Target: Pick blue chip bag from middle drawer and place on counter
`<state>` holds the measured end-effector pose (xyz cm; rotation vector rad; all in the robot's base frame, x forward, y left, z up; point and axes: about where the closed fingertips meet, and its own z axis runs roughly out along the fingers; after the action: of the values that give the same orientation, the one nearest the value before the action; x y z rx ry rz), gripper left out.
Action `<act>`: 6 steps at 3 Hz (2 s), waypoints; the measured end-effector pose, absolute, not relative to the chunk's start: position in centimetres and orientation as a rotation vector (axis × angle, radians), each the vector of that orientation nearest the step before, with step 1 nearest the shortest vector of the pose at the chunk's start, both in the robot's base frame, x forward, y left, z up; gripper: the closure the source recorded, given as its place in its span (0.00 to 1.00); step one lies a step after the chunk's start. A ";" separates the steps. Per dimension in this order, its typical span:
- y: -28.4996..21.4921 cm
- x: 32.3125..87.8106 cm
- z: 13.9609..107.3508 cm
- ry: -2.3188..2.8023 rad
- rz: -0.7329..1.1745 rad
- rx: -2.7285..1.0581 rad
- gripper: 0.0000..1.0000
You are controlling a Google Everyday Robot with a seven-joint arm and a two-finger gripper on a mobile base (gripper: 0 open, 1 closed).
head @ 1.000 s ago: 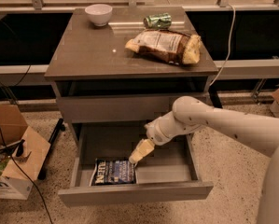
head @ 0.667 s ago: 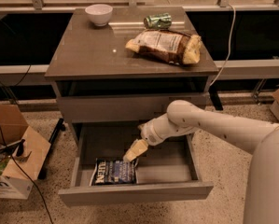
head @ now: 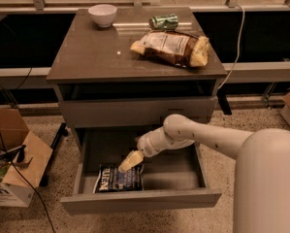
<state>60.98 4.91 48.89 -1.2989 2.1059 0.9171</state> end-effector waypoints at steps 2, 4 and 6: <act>8.0 59.4 43.3 2.200 0.940 -1.288 0.00; 7.9 57.7 39.0 2.348 0.936 -1.276 0.00; 6.6 56.7 38.5 2.425 0.872 -1.254 0.50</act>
Offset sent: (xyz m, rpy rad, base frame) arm -0.0252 0.0422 -0.0847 -0.0671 0.1283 -0.0194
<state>56.73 6.56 38.55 -1.2544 2.4249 0.8718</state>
